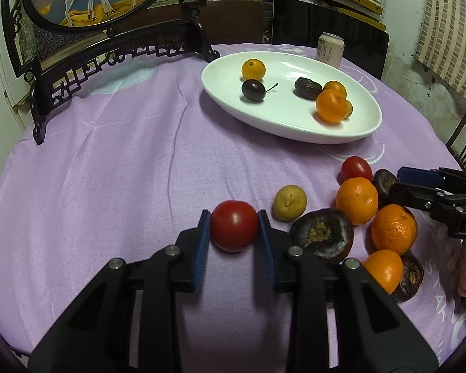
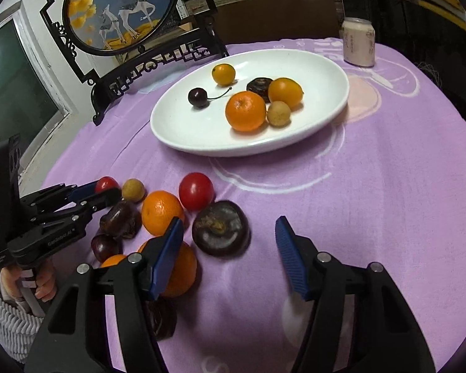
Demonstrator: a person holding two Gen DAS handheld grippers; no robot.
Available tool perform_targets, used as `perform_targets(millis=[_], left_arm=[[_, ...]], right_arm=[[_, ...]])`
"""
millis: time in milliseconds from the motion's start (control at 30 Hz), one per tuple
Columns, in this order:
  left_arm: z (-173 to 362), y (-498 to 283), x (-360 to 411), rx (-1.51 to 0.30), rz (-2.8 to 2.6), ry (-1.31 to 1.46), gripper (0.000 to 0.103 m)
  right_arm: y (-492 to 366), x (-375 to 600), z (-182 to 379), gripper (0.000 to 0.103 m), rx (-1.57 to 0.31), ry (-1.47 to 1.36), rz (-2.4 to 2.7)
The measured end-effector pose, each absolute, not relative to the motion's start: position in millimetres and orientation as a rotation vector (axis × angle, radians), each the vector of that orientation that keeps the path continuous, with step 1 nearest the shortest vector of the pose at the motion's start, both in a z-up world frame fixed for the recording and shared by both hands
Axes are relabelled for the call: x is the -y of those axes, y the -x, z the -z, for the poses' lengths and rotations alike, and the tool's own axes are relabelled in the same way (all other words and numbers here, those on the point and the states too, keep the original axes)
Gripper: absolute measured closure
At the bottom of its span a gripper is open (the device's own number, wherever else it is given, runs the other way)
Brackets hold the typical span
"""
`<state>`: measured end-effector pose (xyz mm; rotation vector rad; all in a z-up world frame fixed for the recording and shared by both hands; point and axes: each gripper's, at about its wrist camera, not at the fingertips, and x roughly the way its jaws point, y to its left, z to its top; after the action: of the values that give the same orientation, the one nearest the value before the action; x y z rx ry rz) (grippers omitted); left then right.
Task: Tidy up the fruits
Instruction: 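Grasp a red tomato with the left gripper while the right gripper grasps a dark plum, then release the tomato and plum onto the white plate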
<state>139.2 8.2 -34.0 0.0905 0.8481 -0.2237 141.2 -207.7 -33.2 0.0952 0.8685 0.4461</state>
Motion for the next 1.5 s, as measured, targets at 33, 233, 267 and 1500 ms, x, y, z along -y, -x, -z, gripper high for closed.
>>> perform_targets(millis=[33, 233, 267, 1500], left_arm=[[34, -139, -7, -0.848, 0.221, -0.096, 0.072], [36, -141, -11, -0.859, 0.225, -0.077, 0.072], [36, -141, -10, -0.86, 0.224, -0.077, 0.072], [-9, -206, 39, -0.764, 0.283, -0.003, 0.051]], right_arm=[[-144, 208, 35, 0.046, -0.877, -0.114, -0.453], [-156, 231, 38, 0.059, -0.936, -0.216, -0.469], [-155, 235, 36, 0.059, -0.921, -0.193, -0.433], [-199, 243, -14, 0.037, -0.698, -0.245, -0.384]])
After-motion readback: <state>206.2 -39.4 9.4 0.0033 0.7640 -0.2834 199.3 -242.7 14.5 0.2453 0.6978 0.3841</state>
